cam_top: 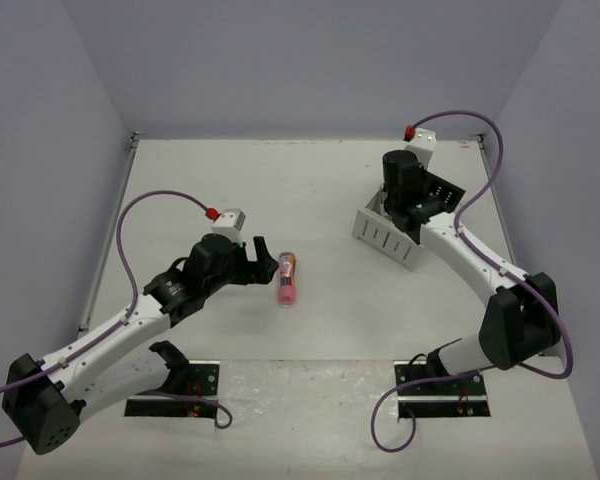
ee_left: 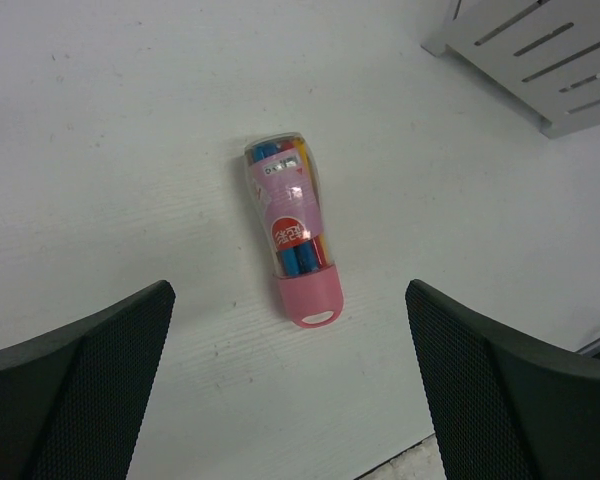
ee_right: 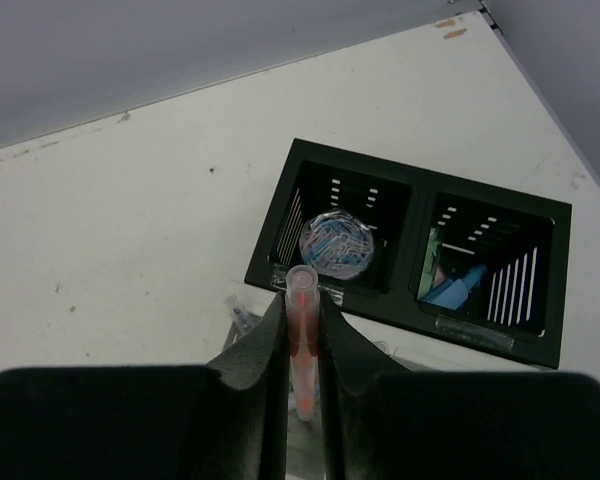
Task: Sort the stationery into containers
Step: Place the pen in the storage box, then pick up the stationery from the center of the board.
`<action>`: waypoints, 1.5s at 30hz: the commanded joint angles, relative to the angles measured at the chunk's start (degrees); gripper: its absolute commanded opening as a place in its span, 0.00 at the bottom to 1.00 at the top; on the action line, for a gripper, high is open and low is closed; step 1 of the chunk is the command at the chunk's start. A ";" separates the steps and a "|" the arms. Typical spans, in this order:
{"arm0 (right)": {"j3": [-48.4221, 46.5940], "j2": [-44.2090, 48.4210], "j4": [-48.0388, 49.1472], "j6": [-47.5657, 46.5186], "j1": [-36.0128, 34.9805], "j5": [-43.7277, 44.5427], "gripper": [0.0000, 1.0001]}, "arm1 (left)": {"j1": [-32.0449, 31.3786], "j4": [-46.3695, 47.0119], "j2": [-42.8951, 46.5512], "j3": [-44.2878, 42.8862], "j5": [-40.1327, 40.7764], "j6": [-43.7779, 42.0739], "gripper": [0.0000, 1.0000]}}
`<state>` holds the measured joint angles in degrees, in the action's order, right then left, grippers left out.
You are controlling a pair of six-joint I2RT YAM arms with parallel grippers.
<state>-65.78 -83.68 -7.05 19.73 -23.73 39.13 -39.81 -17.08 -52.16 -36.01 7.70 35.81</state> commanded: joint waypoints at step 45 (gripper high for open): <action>17.32 31.62 -7.46 9.80 -3.26 -48.84 0.99 | -10.81 3.25 -30.69 -10.56 6.44 2.26 0.00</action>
<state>-50.86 -53.71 -19.18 28.10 -26.74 -0.76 -50.29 -14.53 -89.03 -45.90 16.57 42.18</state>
